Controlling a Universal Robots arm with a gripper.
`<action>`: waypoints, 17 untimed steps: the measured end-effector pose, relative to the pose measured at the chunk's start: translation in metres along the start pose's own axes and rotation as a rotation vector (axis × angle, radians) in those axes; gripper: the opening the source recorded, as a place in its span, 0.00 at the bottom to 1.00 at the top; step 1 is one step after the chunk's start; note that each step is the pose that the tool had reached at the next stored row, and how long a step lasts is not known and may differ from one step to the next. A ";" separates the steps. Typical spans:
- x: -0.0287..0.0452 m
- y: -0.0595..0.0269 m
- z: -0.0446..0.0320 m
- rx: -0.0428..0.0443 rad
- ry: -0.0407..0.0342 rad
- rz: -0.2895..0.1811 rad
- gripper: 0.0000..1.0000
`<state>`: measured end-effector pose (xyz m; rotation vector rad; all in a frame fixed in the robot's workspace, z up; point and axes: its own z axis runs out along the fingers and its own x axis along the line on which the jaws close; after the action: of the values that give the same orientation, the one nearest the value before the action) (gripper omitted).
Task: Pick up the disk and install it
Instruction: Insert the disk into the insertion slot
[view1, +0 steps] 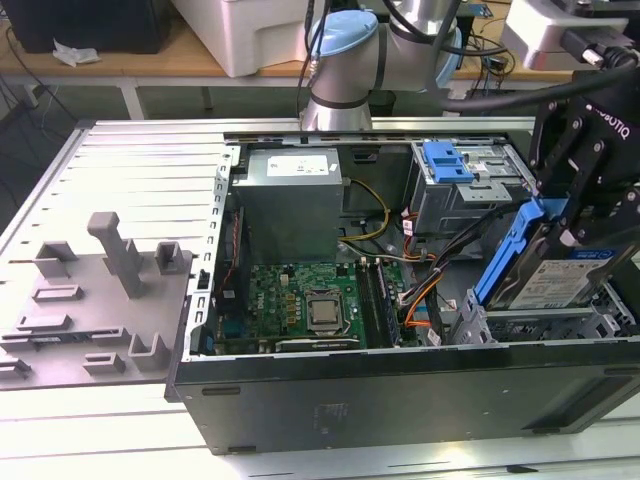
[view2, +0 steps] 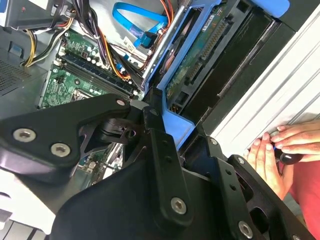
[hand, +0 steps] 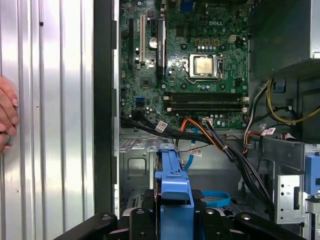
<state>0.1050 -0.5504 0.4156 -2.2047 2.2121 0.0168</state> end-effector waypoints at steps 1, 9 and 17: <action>0.0000 0.0000 0.0004 0.0003 0.0001 0.000 0.37; 0.0001 0.0000 0.0028 0.0019 0.0000 0.000 0.37; 0.0000 0.0000 0.0030 0.0019 0.0000 0.000 0.50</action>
<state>0.1051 -0.5504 0.4126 -2.2038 2.2111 0.0147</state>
